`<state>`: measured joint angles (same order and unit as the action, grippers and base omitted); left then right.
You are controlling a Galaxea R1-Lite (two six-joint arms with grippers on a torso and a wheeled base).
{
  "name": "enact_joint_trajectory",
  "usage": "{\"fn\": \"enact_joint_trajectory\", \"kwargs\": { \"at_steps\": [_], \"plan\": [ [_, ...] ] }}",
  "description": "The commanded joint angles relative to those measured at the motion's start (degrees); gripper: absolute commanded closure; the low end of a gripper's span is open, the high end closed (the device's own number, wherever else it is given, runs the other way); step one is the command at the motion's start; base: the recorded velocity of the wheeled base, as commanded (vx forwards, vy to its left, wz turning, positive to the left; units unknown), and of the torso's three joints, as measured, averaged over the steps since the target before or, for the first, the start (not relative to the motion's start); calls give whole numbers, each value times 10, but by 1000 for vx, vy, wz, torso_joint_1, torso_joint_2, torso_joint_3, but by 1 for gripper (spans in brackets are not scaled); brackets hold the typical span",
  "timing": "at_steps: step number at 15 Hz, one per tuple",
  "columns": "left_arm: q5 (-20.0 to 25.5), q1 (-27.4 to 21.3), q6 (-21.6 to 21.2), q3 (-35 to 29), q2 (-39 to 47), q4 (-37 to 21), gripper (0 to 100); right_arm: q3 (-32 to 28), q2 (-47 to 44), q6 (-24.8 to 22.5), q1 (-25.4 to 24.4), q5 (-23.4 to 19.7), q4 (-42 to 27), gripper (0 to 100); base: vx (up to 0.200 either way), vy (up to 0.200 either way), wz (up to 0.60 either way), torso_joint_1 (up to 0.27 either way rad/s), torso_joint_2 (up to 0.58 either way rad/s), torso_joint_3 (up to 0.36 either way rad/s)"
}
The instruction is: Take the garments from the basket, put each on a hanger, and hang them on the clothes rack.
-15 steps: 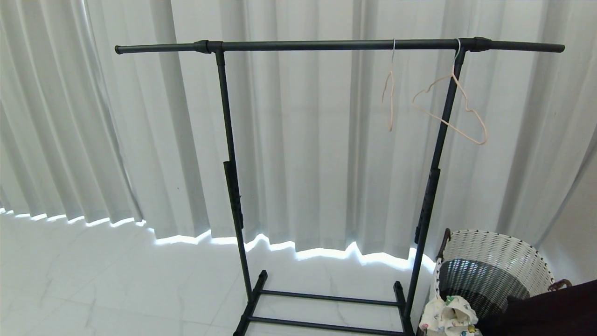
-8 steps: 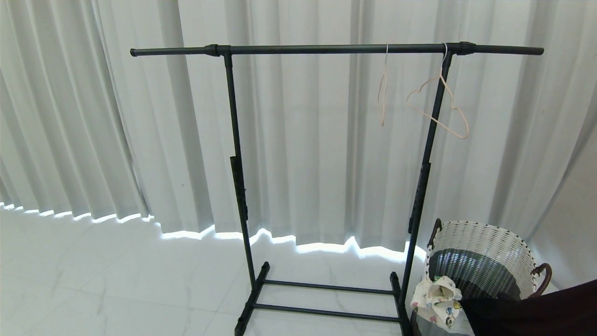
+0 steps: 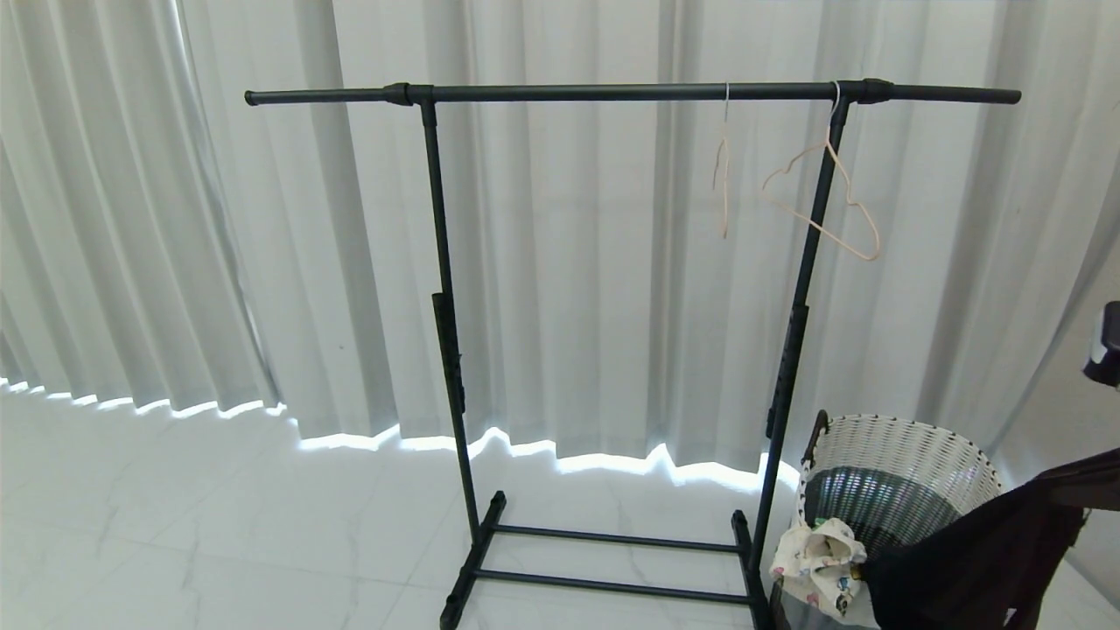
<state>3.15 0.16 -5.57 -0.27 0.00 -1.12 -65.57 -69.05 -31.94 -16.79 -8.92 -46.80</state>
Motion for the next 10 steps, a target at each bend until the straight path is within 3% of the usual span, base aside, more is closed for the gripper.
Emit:
{"fn": "enact_joint_trajectory", "kwargs": {
  "at_steps": [1, 5, 7, 10],
  "plan": [
    [1, 0, 1, 0, 0, 0, 0, -2, -53, 2, -33, -4, 0, 100, 0, 0, 0, 0, 0, 0],
    [9, -1, 43, -4, 0, 5, 0, 0, -96, 15, -80, -14, 3, 100, 0, 0, 0, 0, 0, 0],
    [112, -18, 64, -119, 75, 6, 0, 1, -97, 20, -82, -14, 11, 100, 0, 0, 0, 0, 0, 0],
    [164, -38, 74, -294, 292, 7, 0, 0, -94, 22, -82, -14, 25, 100, 0, 0, 0, 0, 0, 0]
  ]
}}
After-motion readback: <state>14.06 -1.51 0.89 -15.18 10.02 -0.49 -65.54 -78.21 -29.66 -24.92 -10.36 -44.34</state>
